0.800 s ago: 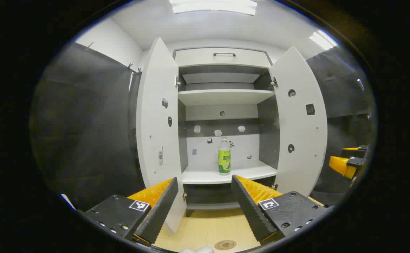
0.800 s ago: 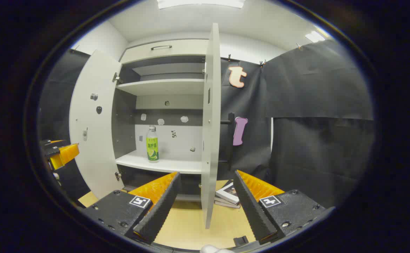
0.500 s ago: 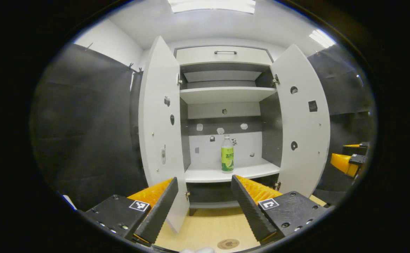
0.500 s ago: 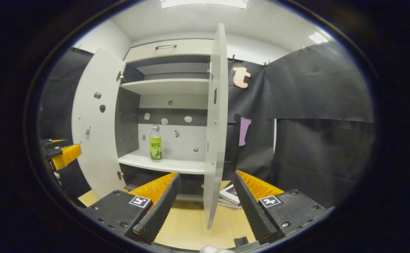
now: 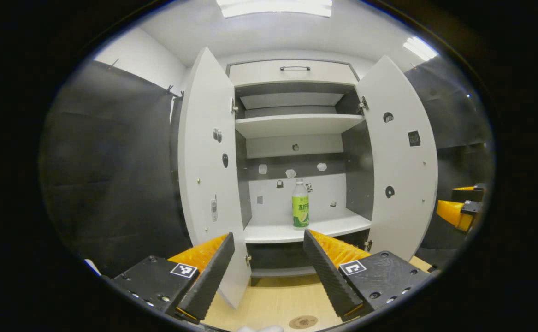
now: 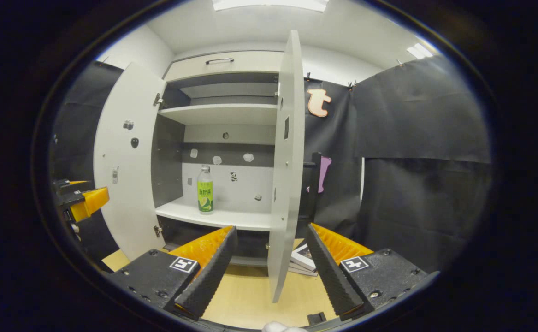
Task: Grasp the bottle in the cabinet with the left hand and place it on the coaster, then close the right door with the right hand and the left door with the left hand.
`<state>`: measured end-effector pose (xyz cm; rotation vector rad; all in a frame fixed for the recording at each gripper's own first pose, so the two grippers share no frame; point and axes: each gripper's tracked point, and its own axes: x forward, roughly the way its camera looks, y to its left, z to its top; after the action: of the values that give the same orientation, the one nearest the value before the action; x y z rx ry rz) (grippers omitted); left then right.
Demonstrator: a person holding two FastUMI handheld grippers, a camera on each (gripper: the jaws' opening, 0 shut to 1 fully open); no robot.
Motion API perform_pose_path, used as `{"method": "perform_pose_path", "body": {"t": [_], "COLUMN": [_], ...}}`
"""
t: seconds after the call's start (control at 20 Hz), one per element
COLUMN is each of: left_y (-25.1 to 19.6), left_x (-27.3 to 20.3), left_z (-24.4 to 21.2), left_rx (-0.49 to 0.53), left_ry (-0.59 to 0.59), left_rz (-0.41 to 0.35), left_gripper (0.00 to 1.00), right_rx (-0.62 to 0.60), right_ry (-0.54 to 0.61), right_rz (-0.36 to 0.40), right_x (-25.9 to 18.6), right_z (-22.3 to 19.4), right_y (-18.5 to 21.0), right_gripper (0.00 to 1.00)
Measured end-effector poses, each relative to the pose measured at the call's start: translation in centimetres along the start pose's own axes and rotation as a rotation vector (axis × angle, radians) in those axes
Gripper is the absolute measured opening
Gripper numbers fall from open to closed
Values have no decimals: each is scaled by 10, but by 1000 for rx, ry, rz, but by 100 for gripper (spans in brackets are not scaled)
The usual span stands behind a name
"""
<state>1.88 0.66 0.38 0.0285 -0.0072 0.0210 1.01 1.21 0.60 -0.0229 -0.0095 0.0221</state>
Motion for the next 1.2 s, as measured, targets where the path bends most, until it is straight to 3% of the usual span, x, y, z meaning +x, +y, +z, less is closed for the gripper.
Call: {"method": "perform_pose_path", "body": {"t": [0.4, 0.9, 1.2], "left_y": [-9, -70, -91], "left_x": [64, 212, 312], "left_z": [19, 53, 26], "left_rx": [19, -46, -72], "left_ry": [-50, -119, -77], "left_rz": [-25, -116, -107], "left_gripper": [97, 96, 96], "right_rx": [-11, -13, -38], "right_ry": [3, 16, 8], "right_rz": [3, -56, -89], "right_x": [8, 13, 12], "right_z": [10, 24, 36], "right_y": [9, 8, 10], "right_gripper": [98, 98, 98]}}
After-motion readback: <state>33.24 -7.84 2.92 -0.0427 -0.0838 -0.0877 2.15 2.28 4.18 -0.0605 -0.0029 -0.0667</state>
